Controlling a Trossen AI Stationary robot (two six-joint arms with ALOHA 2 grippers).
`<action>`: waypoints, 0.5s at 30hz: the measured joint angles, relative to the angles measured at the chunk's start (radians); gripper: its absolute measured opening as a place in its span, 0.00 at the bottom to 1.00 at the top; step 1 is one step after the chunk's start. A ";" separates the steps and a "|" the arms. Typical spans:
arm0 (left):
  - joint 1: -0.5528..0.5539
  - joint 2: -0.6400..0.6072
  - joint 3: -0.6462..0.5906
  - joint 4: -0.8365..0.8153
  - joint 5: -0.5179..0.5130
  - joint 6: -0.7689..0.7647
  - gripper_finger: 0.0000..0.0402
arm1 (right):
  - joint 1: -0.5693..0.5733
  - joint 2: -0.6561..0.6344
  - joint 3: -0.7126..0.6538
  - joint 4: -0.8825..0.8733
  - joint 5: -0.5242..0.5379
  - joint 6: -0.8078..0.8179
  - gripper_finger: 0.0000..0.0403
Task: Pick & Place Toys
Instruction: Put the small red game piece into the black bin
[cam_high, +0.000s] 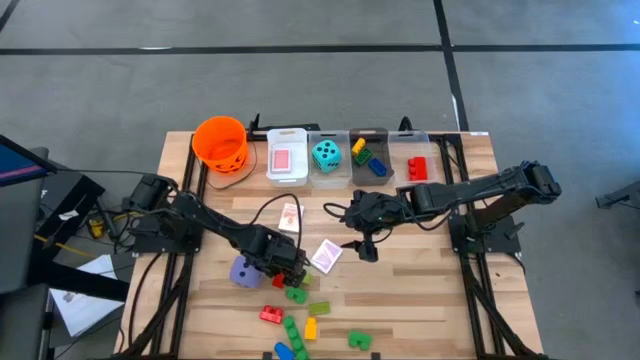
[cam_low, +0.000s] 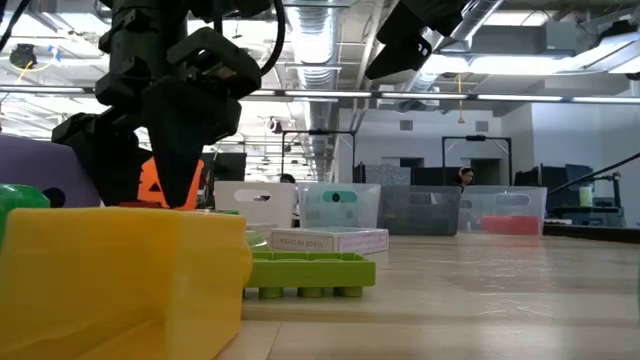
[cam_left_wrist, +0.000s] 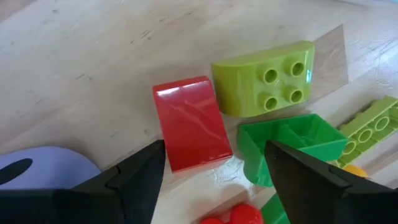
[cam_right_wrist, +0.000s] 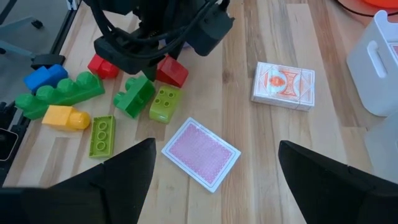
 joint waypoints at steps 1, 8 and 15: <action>0.000 0.000 0.000 0.001 0.000 0.000 0.64 | 0.000 0.000 0.000 0.000 0.000 0.000 0.82; -0.001 0.002 -0.003 -0.001 0.005 -0.003 0.46 | 0.000 0.000 0.000 0.000 0.000 0.016 0.82; -0.002 0.003 -0.003 0.018 0.026 -0.007 0.33 | 0.000 0.000 0.000 0.000 0.000 0.019 0.82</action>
